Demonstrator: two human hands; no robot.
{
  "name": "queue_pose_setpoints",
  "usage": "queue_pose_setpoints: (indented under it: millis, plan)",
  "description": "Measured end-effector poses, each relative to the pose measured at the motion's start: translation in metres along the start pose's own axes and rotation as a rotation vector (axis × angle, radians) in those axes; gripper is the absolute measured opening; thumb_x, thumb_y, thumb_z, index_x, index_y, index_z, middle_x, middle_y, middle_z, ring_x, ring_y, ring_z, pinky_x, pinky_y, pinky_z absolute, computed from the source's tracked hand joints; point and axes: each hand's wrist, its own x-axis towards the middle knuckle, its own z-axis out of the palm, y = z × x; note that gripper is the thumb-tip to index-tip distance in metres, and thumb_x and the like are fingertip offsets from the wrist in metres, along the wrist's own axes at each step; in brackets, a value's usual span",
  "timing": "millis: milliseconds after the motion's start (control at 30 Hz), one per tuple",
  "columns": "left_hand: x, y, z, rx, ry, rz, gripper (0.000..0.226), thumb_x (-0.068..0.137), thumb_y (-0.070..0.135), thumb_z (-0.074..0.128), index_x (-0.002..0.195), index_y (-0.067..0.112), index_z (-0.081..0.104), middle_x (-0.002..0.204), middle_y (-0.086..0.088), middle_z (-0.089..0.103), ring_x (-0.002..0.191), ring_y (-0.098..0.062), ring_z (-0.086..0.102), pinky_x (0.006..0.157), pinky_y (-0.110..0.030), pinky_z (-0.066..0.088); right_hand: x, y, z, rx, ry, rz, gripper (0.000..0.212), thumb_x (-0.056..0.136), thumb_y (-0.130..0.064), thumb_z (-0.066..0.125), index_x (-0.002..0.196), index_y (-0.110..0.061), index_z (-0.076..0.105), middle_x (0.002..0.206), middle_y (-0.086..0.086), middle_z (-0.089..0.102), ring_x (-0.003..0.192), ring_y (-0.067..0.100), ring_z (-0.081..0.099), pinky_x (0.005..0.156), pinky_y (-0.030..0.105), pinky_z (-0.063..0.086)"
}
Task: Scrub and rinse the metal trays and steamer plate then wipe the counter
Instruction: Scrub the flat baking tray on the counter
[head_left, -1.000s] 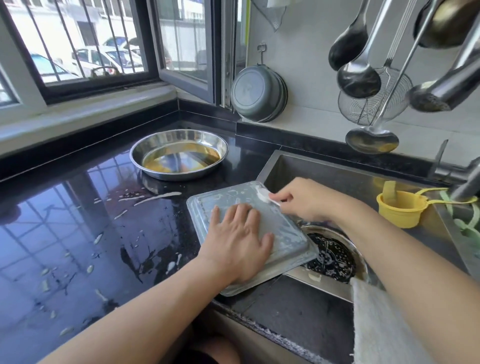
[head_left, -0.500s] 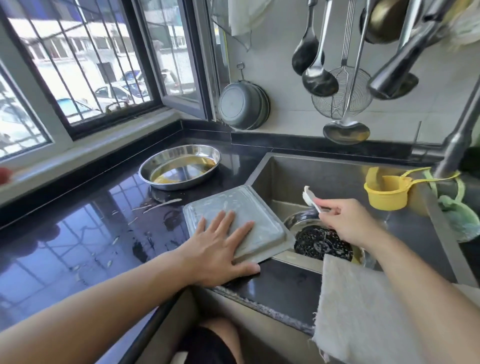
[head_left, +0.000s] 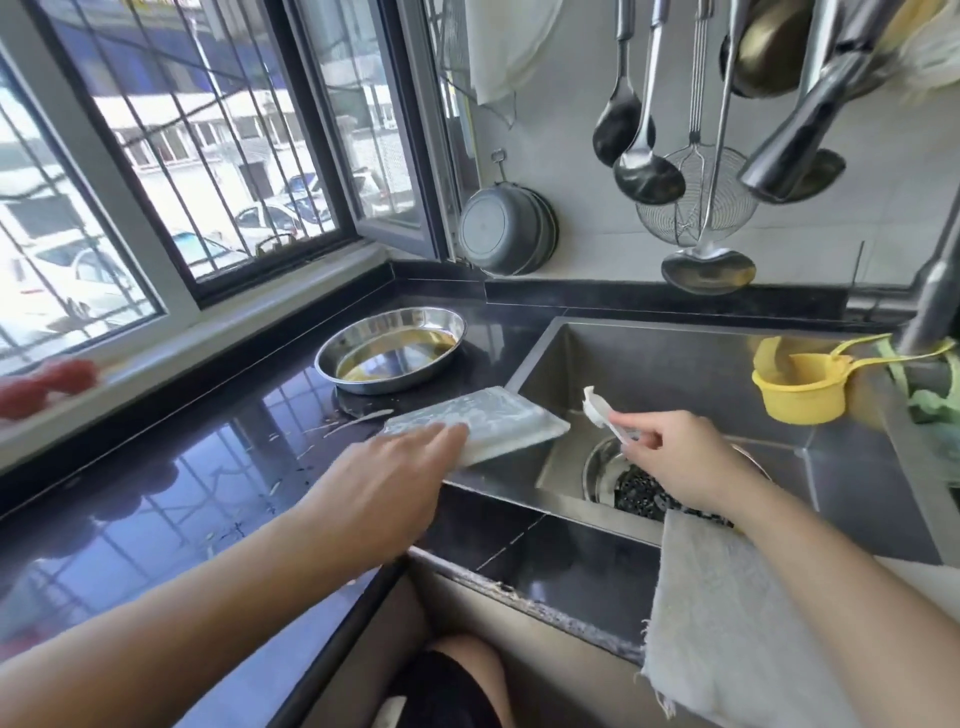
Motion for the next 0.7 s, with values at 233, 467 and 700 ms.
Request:
queue_pose_setpoints:
  millis: [233, 467, 700]
  plan:
    - [0.012, -0.065, -0.031, -0.43, 0.379, -0.665, 0.019, 0.102, 0.012, 0.04, 0.103, 0.019, 0.057, 0.08, -0.005, 0.062, 0.07, -0.03, 0.058, 0.061, -0.039, 0.044, 0.004, 0.001, 0.01, -0.041, -0.02, -0.009, 0.042, 0.098, -0.022, 0.06, 0.133, -0.046, 0.06, 0.064, -0.004, 0.044, 0.057, 0.013, 0.033, 0.058, 0.033, 0.027]
    - [-0.033, -0.104, 0.035, -1.493, 0.4, -1.271, 0.028, 0.098, -0.013, 0.045, 0.091, 0.01, 0.059, 0.092, -0.02, 0.066, 0.066, -0.031, 0.065, 0.049, -0.042, 0.059, 0.004, -0.006, 0.019, -0.059, 0.041, 0.002, 0.043, 0.096, -0.014, 0.063, 0.13, -0.04, 0.066, 0.06, -0.01, 0.048, 0.048, 0.008, 0.036, 0.048, 0.02, 0.034]
    - [-0.063, -0.131, 0.07, -1.48, 0.118, -1.363, 0.011, 0.099, -0.008, 0.053, 0.095, 0.0, 0.06, 0.068, -0.014, 0.062, 0.056, -0.025, 0.06, 0.036, -0.035, 0.055, 0.027, -0.071, 0.045, -0.195, -0.075, -0.106, 0.041, 0.098, -0.025, 0.062, 0.126, -0.054, 0.062, 0.081, -0.02, 0.064, 0.049, 0.012, 0.054, 0.061, 0.039, 0.052]
